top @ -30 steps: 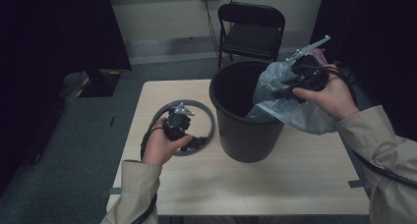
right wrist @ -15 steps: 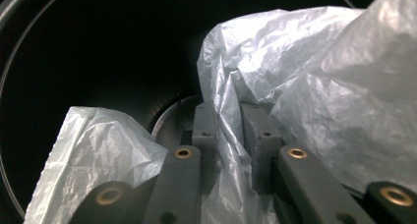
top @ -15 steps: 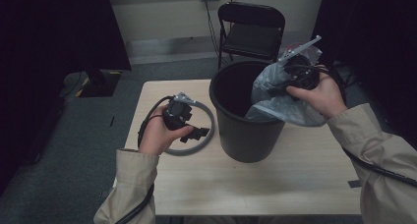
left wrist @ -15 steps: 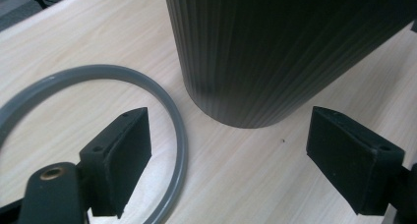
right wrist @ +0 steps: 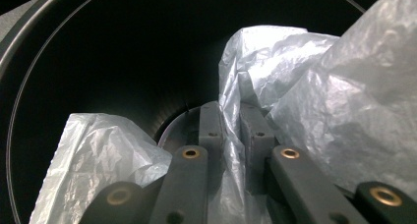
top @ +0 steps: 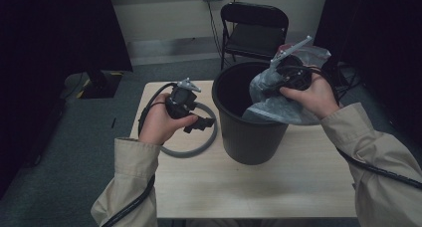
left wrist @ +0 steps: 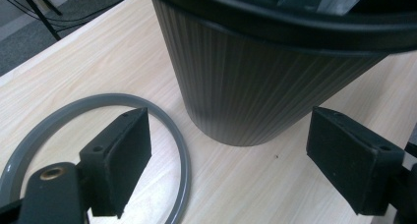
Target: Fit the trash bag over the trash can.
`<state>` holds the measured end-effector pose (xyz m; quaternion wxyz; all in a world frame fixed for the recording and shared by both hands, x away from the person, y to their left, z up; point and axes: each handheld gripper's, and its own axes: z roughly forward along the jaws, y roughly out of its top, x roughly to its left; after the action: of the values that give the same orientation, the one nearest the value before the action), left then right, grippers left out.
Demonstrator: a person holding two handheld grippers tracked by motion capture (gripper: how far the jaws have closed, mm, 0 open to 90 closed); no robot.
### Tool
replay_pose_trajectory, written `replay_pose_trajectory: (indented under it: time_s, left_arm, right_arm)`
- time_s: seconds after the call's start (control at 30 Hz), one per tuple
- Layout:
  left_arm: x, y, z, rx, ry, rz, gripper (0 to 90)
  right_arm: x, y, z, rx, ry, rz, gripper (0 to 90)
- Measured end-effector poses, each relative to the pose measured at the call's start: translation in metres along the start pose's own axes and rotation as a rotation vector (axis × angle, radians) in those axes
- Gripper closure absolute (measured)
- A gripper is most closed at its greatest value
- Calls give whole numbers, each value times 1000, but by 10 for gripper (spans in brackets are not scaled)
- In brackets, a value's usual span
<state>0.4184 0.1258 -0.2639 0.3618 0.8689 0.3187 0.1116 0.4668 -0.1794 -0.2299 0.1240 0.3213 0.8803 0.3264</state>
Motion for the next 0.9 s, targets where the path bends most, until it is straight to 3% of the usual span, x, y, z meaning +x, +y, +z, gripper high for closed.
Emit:
replay_pose_trajectory:
  time_s: [0.23, 0.6, 0.8, 0.9]
  left_arm:
    - [-1, 14, -6, 6, -2, 7, 165]
    - [-13, 49, -12, 7, -11, 45, 169]
    - [-20, 64, -7, 15, -22, 72, 168]
    - [-24, 71, -1, 20, -47, 76, 171]
  right_arm:
    - [0, 4, 3, -5, -2, 6, 836]
    - [-3, 12, 11, -11, -6, 35, 841]
    - [-1, 16, 12, -18, -3, 34, 841]
    - [0, 17, 12, -17, 0, 34, 840]
